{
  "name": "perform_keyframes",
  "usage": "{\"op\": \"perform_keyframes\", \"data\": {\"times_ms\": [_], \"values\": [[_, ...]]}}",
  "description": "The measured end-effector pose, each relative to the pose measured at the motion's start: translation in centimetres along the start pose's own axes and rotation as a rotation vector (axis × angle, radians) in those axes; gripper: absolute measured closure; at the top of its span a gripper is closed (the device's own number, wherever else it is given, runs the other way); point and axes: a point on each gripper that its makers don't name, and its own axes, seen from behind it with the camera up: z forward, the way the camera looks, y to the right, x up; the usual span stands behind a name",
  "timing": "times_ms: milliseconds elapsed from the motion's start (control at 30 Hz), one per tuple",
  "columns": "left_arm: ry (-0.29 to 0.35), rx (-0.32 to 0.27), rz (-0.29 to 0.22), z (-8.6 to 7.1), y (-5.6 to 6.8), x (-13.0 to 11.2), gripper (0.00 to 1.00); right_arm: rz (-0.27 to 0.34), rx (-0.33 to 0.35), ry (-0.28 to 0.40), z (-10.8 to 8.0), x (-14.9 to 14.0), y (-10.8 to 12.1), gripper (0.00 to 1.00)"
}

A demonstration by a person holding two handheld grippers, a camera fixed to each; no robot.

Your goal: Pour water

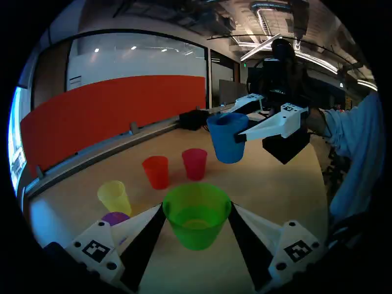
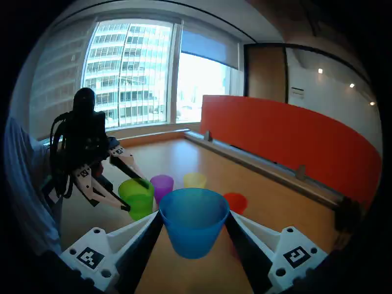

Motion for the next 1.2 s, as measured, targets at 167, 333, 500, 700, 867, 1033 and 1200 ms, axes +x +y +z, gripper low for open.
{"op": "perform_keyframes", "data": {"times_ms": [167, 333, 500, 700, 867, 1033, 1200], "values": [[-0.031, -0.007, 0.000, 0.4, 0.0, -1.1, 0.12, 0.008, 0.018, -0.035, 0.4, -1.4, -0.2, 0.09], [-0.061, -0.013, 0.002, 0.7, -0.1, -2.2, 0.12, 0.015, 0.031, -0.067, 0.9, -2.7, -0.3, 0.09], [-0.094, -0.020, 0.015, 1.1, -0.2, -3.2, 0.12, 0.011, 0.039, -0.097, 1.3, -3.9, -0.4, 0.09], [-0.131, -0.026, 0.034, 1.7, -0.3, -4.4, 0.12, 0.013, 0.047, -0.124, 1.9, -5.1, -0.6, 0.09], [-0.147, -0.032, 0.027, 2.2, -0.6, -5.1, 0.12, 0.017, 0.053, -0.138, 2.1, -6.0, -0.7, 0.09], [-0.155, -0.035, 0.023, 2.7, -0.8, -5.7, 0.12, 0.017, 0.056, -0.150, 2.3, -6.6, -0.9, 0.09], [-0.159, -0.037, 0.019, 3.0, -1.0, -6.1, 0.12, 0.018, 0.056, -0.158, 2.4, -6.9, -0.9, 0.09]]}}
